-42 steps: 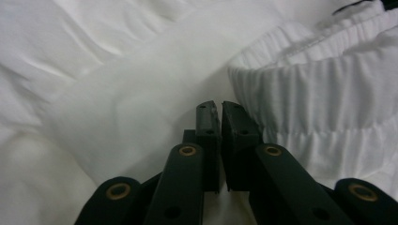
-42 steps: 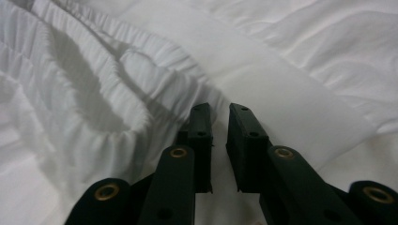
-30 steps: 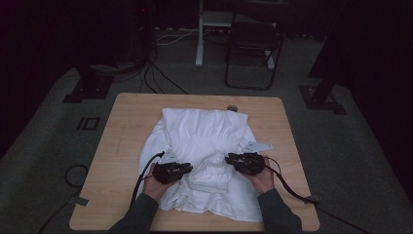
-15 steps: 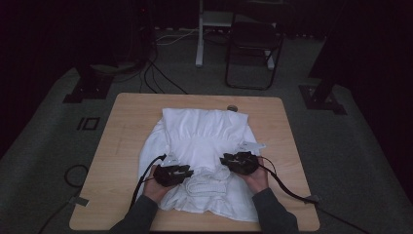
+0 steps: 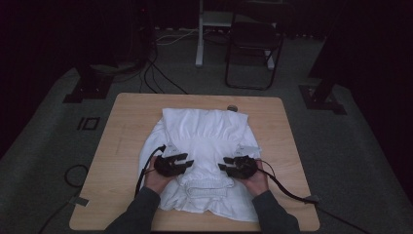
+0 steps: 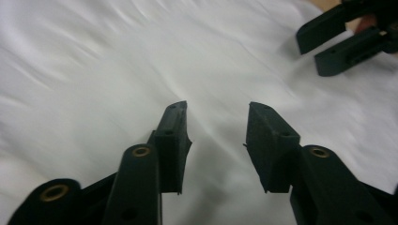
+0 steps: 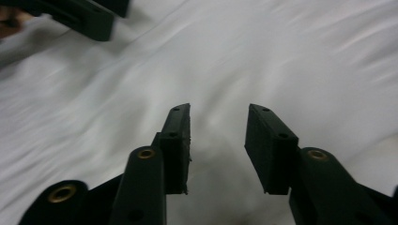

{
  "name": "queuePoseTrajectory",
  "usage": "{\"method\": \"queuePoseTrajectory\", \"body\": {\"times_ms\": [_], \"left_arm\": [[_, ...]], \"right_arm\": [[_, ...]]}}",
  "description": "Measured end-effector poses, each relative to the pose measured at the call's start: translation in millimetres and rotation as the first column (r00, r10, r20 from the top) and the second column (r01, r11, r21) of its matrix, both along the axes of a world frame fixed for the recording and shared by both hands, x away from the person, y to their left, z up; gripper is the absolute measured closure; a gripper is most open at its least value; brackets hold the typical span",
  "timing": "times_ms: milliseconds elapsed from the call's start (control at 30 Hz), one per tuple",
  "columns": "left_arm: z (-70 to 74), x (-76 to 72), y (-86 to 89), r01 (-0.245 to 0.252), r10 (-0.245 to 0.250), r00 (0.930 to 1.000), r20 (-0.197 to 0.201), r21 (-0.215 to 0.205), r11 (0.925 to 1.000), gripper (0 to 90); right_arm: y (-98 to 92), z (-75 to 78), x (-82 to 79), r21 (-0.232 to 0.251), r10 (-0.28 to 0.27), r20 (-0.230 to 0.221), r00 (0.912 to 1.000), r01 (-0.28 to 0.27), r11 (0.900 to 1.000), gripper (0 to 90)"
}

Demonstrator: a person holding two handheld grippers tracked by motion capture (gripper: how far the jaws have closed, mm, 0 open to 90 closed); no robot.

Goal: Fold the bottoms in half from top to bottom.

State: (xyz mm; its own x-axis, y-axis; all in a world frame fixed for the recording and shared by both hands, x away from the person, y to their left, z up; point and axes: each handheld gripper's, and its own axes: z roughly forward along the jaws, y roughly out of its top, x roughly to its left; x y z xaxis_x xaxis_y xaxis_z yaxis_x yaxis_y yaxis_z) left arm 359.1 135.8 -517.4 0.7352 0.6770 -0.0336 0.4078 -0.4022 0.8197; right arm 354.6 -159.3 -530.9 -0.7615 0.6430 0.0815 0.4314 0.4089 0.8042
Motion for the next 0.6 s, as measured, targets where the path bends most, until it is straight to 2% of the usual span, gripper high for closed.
{"method": "queuePoseTrajectory", "body": {"times_ms": [67, 167, 233, 333, 400, 533, 600], "left_arm": [[4.6, 14.2, 0.2, -0.036, 0.036, 0.999, 0.026, 0.006, 0.9993, 57.6], [3.7, 39.7, -0.4, -0.088, 0.088, 0.9959, 0.019, 0.019, 0.9959, 56.6], [-0.4, 56.3, -0.2, -0.123, 0.123, 0.9924, 0.005, 0.032, 0.9919, 56.6], [-9.8, 75.5, 2.4, -0.175, 0.175, 0.9844, -0.017, 0.04, 0.9838, 54.9], [-17.6, 82.7, 4.6, -0.187, 0.188, 0.9811, -0.045, 0.035, 0.9818, 54.3], [-32.1, 85.7, 5.6, -0.184, 0.19, 0.9765, -0.103, 0.058, 0.9812, 53.1], [-36.0, 82.1, 6.2, -0.188, 0.192, 0.9763, -0.1, 0.049, 0.981, 53.1]], "right_arm": [[-1.0, 6.8, 13.1, -0.004, -0.054, 0.037, 0.9978, 0.055, 0.998, 56.8], [0.1, 10.7, 39.4, -0.008, -0.131, 0.067, 0.9892, 0.132, 0.991, 55.5], [2.2, 9.1, 58.0, -0.008, -0.166, 0.055, 0.9846, 0.166, 0.986, 54.8], [7.4, 1.6, 81.9, -0.037, -0.215, 0.045, 0.9757, 0.216, 0.976, 52.3], [9.3, -6.0, 92.8, -0.049, -0.244, 0.039, 0.969, 0.246, 0.968, 49.2], [9.0, -23.2, 104.1, -0.065, -0.275, -0.038, 0.9606, 0.273, 0.96, 44.6], [11.7, -27.2, 100.9, -0.081, -0.272, -0.021, 0.962, 0.27, 0.96, 44.4]]}}
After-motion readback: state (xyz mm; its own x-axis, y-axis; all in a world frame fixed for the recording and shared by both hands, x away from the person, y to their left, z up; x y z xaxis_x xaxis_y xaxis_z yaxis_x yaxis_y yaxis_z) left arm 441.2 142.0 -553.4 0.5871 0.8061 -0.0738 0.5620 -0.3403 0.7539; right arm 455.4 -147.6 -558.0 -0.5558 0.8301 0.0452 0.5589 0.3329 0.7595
